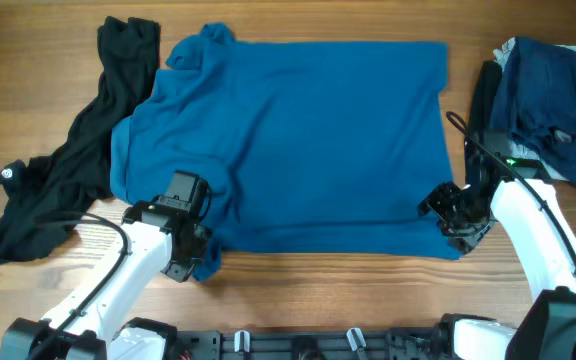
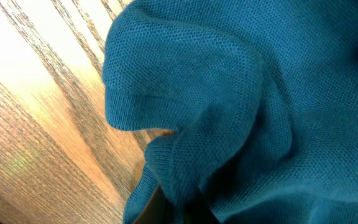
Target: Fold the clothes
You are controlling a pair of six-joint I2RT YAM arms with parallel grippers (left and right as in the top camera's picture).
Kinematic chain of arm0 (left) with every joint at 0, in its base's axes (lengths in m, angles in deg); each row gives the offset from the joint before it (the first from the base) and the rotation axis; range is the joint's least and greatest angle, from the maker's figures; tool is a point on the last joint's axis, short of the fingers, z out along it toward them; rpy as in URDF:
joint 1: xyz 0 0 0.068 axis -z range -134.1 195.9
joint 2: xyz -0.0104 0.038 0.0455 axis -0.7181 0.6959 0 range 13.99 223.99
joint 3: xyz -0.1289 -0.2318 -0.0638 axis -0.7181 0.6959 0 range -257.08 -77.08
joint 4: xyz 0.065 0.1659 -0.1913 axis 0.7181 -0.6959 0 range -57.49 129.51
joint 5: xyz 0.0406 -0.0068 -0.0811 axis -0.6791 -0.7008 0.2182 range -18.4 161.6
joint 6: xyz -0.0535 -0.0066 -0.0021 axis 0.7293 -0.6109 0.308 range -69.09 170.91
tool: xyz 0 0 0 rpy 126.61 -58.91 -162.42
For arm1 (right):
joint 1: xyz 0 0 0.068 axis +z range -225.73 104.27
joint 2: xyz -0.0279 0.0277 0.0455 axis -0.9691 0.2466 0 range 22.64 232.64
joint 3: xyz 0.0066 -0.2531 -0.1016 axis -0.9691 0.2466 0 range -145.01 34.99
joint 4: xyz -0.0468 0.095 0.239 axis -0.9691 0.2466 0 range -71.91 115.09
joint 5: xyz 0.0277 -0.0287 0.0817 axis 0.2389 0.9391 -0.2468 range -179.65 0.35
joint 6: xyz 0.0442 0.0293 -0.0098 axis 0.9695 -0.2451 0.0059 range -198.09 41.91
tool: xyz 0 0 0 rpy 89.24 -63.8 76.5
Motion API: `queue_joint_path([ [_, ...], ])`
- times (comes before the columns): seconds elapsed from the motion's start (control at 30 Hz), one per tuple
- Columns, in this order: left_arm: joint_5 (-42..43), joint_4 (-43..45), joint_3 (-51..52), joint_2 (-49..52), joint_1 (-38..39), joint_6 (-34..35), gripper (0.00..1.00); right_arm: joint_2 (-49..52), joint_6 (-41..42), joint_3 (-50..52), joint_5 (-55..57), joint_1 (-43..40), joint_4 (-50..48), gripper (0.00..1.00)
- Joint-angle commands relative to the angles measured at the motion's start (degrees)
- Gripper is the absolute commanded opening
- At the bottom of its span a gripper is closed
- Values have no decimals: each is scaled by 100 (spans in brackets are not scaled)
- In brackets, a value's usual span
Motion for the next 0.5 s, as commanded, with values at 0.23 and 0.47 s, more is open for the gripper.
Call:
queue_joint_path([
  [0.23, -105, -2, 37, -42, -46, 9, 4, 22, 817, 599, 39, 7, -289, 66],
  [0.47, -103, -9, 37, -42, -46, 9, 4, 22, 881, 1246, 35, 7, -841, 62],
])
